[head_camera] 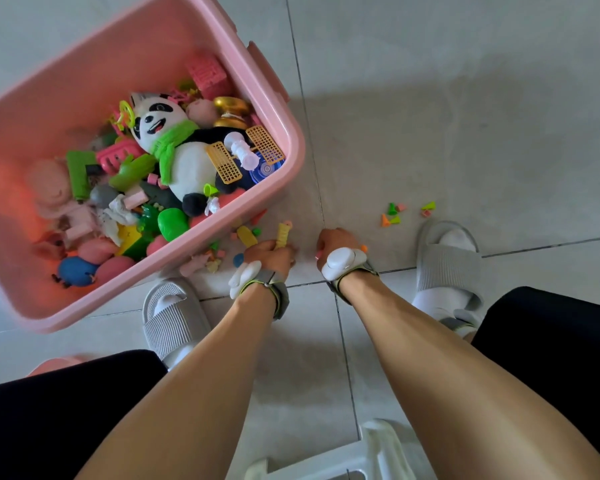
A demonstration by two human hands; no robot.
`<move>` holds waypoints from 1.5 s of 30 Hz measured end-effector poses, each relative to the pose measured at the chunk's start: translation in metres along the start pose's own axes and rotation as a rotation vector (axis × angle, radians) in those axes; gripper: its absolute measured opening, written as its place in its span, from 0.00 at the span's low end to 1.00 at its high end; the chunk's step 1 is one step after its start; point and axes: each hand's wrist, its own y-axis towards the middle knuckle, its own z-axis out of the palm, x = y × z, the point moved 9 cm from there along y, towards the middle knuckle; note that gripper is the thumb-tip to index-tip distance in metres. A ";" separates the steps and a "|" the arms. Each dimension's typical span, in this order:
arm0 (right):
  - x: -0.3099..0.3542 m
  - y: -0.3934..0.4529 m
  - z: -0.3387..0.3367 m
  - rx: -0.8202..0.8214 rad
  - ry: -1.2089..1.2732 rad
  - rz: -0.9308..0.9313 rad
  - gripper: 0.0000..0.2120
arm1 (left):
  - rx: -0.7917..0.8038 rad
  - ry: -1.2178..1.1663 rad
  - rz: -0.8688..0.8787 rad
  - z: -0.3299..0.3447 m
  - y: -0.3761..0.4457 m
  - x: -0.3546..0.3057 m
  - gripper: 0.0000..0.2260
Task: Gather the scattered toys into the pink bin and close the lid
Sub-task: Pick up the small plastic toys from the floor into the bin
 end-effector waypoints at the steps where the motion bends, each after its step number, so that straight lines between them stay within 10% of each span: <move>1: -0.001 -0.004 -0.003 -0.007 0.005 0.015 0.15 | 0.013 -0.015 -0.006 0.000 -0.002 -0.002 0.01; 20: 0.008 -0.132 -0.109 -0.362 0.727 -0.093 0.07 | 0.208 0.323 0.374 -0.060 -0.135 -0.101 0.04; 32: 0.085 -0.229 -0.217 -0.453 0.617 -0.316 0.09 | 0.072 0.660 0.668 -0.155 -0.223 -0.214 0.05; 45: 0.141 -0.144 -0.236 -0.290 0.595 -0.290 0.09 | 0.141 0.468 0.425 -0.163 -0.136 -0.235 0.05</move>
